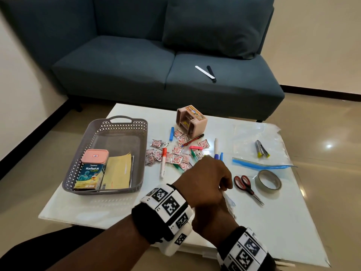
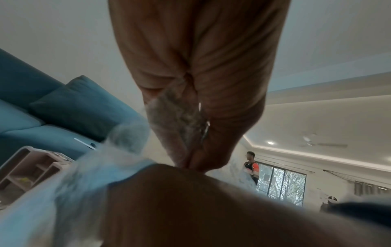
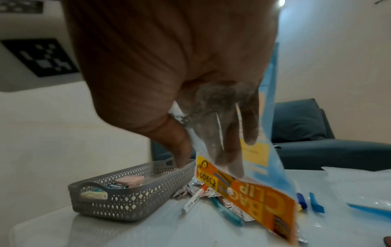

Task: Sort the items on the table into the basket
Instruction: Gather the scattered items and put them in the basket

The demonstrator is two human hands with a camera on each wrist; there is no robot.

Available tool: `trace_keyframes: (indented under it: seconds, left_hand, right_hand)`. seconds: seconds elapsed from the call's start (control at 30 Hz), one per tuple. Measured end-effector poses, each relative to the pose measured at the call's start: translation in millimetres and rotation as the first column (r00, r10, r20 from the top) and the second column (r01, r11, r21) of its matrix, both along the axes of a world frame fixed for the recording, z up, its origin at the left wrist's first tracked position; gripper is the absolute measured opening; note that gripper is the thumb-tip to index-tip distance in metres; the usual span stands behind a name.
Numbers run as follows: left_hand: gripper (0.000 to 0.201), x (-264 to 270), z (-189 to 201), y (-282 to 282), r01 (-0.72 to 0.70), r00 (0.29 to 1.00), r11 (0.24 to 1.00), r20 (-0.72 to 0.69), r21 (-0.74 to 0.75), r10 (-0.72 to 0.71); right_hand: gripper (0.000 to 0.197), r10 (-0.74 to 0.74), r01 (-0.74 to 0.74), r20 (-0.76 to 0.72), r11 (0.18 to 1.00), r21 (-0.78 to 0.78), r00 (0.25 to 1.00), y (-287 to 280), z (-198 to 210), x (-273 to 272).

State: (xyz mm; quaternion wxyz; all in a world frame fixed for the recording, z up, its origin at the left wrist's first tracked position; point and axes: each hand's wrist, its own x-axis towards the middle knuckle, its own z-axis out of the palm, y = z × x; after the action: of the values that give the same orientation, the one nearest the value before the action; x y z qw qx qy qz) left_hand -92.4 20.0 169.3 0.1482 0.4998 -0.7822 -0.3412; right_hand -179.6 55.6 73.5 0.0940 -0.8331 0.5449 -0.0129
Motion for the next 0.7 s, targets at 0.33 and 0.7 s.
trace_keyframes:
  seconds: [0.33, 0.7]
  left_hand:
    - [0.034, 13, -19, -7, -0.035, 0.995, 0.993, 0.084, -0.109, 0.045]
    - [0.011, 68, -91, -49, -0.508, 0.833, 0.842, -0.144, 0.184, 0.534]
  right_hand:
    - [0.03, 0.068, -0.069, 0.129, 0.998, 0.004, 0.989, 0, -3, -9]
    - [0.009, -0.076, 0.35, 0.613, 0.873, -0.34, 0.786, -43, 1, -71]
